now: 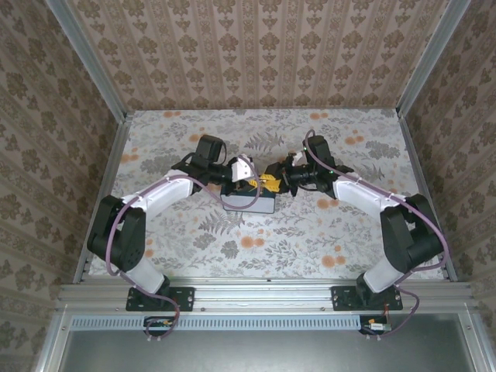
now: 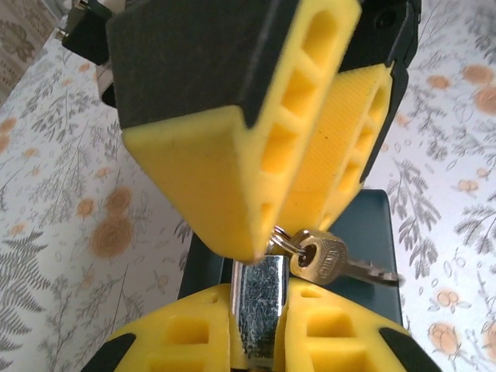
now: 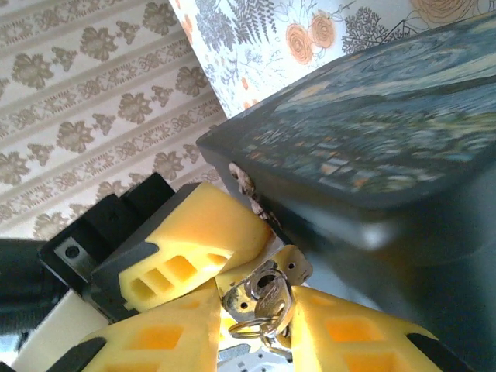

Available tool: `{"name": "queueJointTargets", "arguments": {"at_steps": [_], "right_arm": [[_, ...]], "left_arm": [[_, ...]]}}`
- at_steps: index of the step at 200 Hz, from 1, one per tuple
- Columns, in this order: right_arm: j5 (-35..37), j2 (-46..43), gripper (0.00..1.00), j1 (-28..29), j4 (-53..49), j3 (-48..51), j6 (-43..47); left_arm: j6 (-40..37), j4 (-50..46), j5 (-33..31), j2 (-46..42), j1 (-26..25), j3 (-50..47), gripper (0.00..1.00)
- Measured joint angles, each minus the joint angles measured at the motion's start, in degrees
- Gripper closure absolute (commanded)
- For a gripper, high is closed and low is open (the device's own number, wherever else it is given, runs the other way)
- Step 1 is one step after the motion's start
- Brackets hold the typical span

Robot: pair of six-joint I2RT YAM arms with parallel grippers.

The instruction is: Unlock a padlock with a key

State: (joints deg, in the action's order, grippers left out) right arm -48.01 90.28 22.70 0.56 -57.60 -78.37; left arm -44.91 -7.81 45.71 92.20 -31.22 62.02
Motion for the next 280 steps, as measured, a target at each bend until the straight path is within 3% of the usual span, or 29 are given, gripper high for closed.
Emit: {"name": "queueJointTargets", "arguments": {"at_steps": [31,53,96,178,220,280], "right_arm": [[1.11,-3.21,0.71,-0.50,-11.21,-2.93,9.73],[2.93,-5.20,0.71,-1.60,-18.25,-4.98,16.39],[5.27,-5.79,0.72,-2.32,-24.61,-5.81,23.45],[8.48,-4.26,0.72,-0.61,-27.61,-8.50,32.57],[12.70,-1.05,0.70,1.92,-31.15,-14.99,41.81],[18.01,4.07,0.70,5.95,-33.68,-20.39,46.77]], "left_arm": [[0.79,0.79,2.29,0.66,0.26,0.00,0.95],[0.81,-0.20,2.51,1.66,0.26,0.02,0.77],[2.69,-0.42,2.97,2.14,0.55,0.96,0.58],[15.52,7.93,9.29,1.36,6.62,2.08,0.54],[22.80,11.02,4.42,-0.72,8.37,0.63,0.55],[33.20,9.79,-4.96,-2.34,8.35,-3.26,0.55]]}}
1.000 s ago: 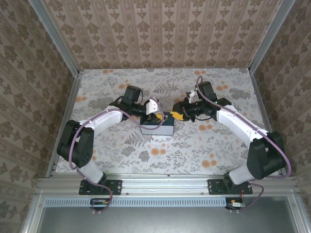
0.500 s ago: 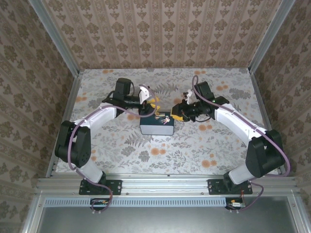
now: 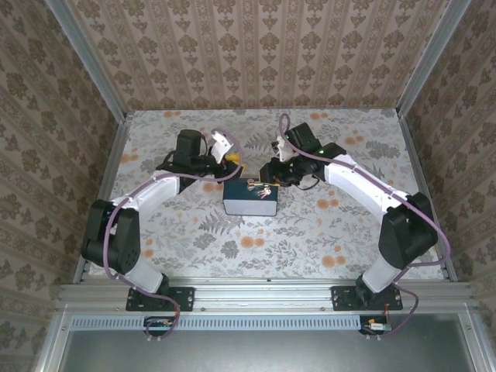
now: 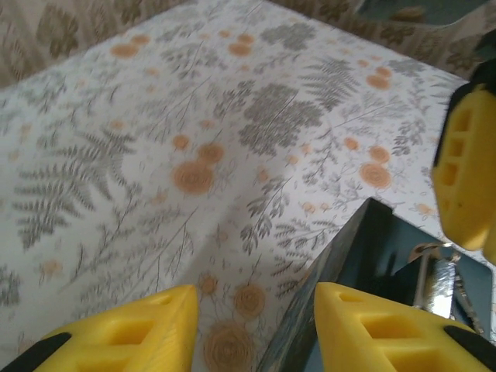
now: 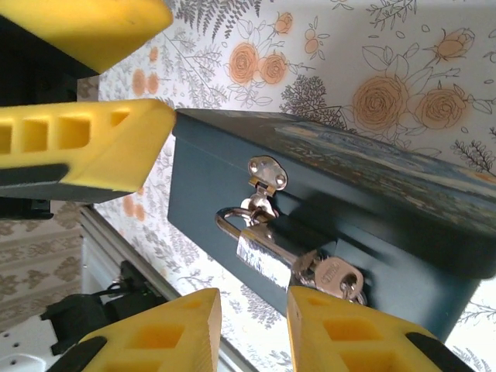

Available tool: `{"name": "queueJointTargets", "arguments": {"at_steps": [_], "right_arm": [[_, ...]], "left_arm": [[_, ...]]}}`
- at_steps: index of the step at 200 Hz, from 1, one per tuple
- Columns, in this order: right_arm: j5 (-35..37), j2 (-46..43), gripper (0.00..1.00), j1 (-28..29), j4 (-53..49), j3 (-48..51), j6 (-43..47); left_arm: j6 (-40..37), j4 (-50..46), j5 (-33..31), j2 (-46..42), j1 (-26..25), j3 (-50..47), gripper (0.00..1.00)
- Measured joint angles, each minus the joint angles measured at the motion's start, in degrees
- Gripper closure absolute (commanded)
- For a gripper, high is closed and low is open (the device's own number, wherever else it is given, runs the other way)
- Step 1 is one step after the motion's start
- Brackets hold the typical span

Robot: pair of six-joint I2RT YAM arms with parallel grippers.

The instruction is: Unlock a padlock with a key

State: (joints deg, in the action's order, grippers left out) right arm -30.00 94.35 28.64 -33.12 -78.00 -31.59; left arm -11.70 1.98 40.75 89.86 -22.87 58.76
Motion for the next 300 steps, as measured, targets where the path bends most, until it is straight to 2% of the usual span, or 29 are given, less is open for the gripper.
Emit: {"name": "queueJointTargets", "arguments": {"at_steps": [50,83,112,135,177,205,233,300], "right_arm": [[-0.31,0.87,0.72,3.06,-2.62,-1.31,1.68],[-1.51,-0.39,0.73,4.33,-3.48,1.79,1.25],[-0.13,-3.26,0.73,4.09,-3.50,3.32,1.01],[2.60,-4.28,0.74,2.60,-3.43,0.26,2.08],[3.96,2.14,0.75,1.18,-2.82,-8.07,5.97],[3.91,5.99,0.76,2.12,-3.80,-8.07,6.75],[3.43,6.12,0.77,3.61,-5.57,-7.96,7.45],[1.25,-0.35,0.76,6.19,-5.11,0.28,4.13]], "left_arm": [[5.86,-4.17,-9.60,1.22,-0.02,0.63,0.57],[8.13,-5.46,-13.20,3.37,0.00,0.63,0.58],[9.64,-5.81,-14.67,3.39,-0.33,0.63,0.58],[10.93,-5.99,-15.93,3.28,-1.07,0.63,0.58],[14.99,-7.58,-19.67,1.49,-1.84,0.33,0.58],[17.11,-8.02,-21.38,-0.26,-2.40,-1.14,0.58],[18.03,-8.04,-22.40,-0.37,-2.64,-1.27,0.58],[19.06,-8.07,-24.11,-0.35,-2.64,-1.27,0.58]]}}
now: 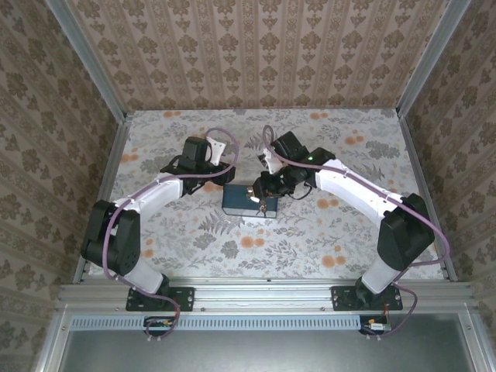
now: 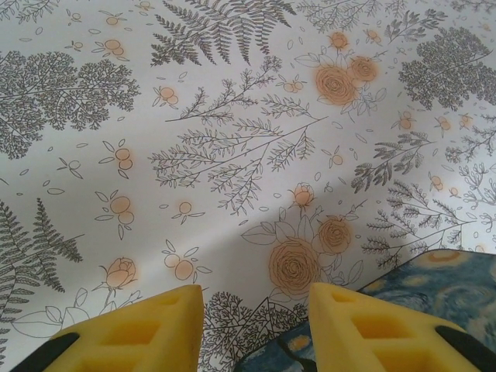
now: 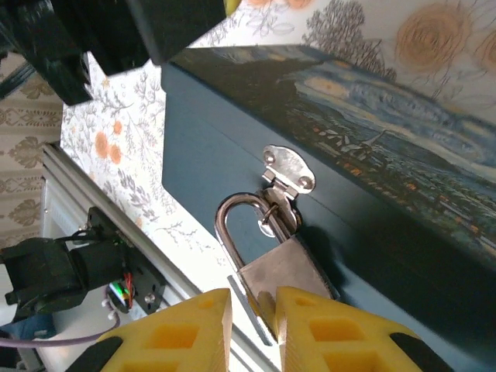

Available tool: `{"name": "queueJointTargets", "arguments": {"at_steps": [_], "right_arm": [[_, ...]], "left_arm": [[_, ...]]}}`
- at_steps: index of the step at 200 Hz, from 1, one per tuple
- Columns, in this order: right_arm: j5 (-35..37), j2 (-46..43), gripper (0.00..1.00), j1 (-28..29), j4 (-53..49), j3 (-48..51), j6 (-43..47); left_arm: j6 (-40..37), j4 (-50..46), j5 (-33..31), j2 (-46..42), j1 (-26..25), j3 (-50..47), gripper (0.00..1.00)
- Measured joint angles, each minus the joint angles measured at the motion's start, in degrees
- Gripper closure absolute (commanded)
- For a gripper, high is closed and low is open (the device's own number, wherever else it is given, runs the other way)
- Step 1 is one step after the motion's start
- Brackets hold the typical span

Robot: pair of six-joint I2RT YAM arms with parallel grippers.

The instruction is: Unlock a padlock with a key

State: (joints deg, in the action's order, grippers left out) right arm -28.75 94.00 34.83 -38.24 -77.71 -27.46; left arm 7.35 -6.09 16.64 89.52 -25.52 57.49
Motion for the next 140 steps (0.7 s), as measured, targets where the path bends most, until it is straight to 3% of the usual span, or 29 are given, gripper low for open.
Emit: {"name": "queueJointTargets", "arguments": {"at_steps": [59,140], "right_arm": [[-0.04,0.09,0.75,2.36,2.25,1.25,-3.21],[2.29,1.55,0.75,0.31,4.63,2.58,-5.51]], "left_arm": [[0.85,-1.66,-1.18,0.17,-2.25,1.11,0.59],[3.02,-1.20,-1.18,5.53,-2.16,3.67,0.59]]}}
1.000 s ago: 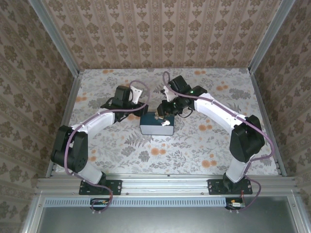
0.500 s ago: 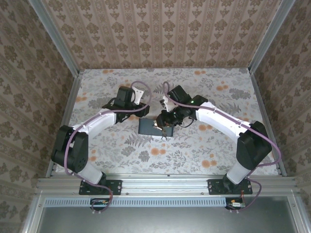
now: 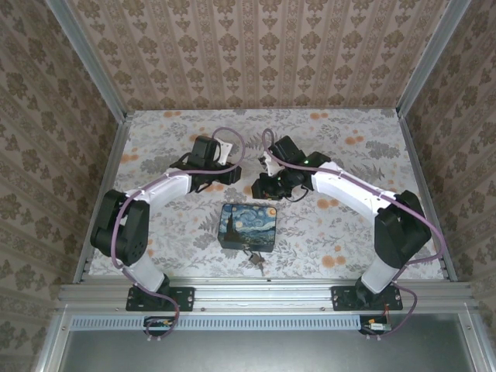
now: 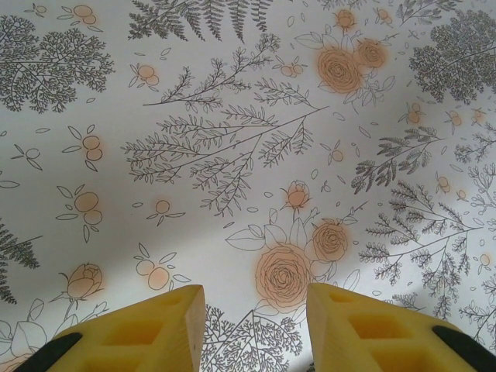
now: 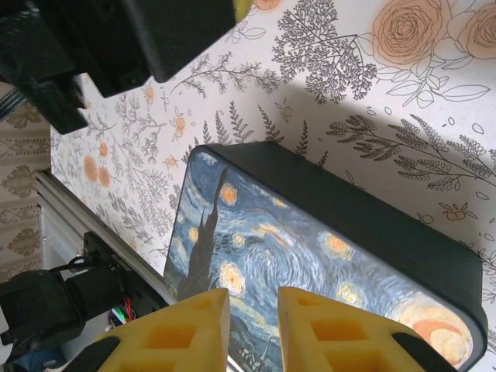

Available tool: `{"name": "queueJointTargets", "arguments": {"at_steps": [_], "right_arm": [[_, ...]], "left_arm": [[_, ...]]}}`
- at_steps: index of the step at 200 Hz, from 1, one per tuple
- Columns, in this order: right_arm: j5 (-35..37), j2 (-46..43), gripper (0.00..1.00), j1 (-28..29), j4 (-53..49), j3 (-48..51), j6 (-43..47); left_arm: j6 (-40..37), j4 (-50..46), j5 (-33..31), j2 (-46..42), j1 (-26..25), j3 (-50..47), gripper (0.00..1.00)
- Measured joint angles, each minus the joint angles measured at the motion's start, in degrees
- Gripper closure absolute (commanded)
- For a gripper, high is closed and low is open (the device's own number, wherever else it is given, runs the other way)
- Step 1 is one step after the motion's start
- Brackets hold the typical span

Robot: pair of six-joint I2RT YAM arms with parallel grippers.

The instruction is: Unlock a padlock with a key

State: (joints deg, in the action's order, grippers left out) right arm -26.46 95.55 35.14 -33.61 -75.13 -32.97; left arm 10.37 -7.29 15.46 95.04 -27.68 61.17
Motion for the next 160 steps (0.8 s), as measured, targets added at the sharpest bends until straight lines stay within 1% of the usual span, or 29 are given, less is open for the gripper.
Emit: {"name": "queueJointTargets", "arguments": {"at_steps": [17,28,49,68,89,109,136,160], "right_arm": [[0.39,0.09,0.74,0.00,0.17,0.81,-0.28],[0.66,0.09,0.70,-0.07,0.13,1.22,-0.50],[0.87,0.02,0.70,-0.42,-0.37,2.38,-0.72],[1.11,-0.83,0.69,-0.48,-1.70,3.96,-0.92],[0.74,-3.74,0.69,0.17,-2.43,6.29,-1.66],[0.09,-7.13,0.71,2.84,-2.32,8.22,-2.69],[-1.01,-11.15,0.72,7.54,-0.61,12.76,-5.18],[-1.62,-13.79,0.74,10.03,0.68,17.46,-7.80]], "left_arm": [[0.00,-0.07,0.13,0.00,0.00,0.00,0.59],[-0.04,-0.50,0.11,0.00,0.00,0.02,0.59],[-0.04,-2.12,-0.52,0.00,-0.09,0.13,0.59],[-0.04,-5.46,-2.95,-0.04,-0.90,0.15,0.58],[0.20,-9.05,-5.75,-0.74,-2.64,-0.04,0.58],[1.49,-10.75,-6.45,-2.64,-2.84,-1.44,0.58],[3.87,-11.76,-7.13,-4.68,-0.44,-4.61,0.58],[5.44,-14.64,-7.85,-6.56,1.18,-6.62,0.58]]}}
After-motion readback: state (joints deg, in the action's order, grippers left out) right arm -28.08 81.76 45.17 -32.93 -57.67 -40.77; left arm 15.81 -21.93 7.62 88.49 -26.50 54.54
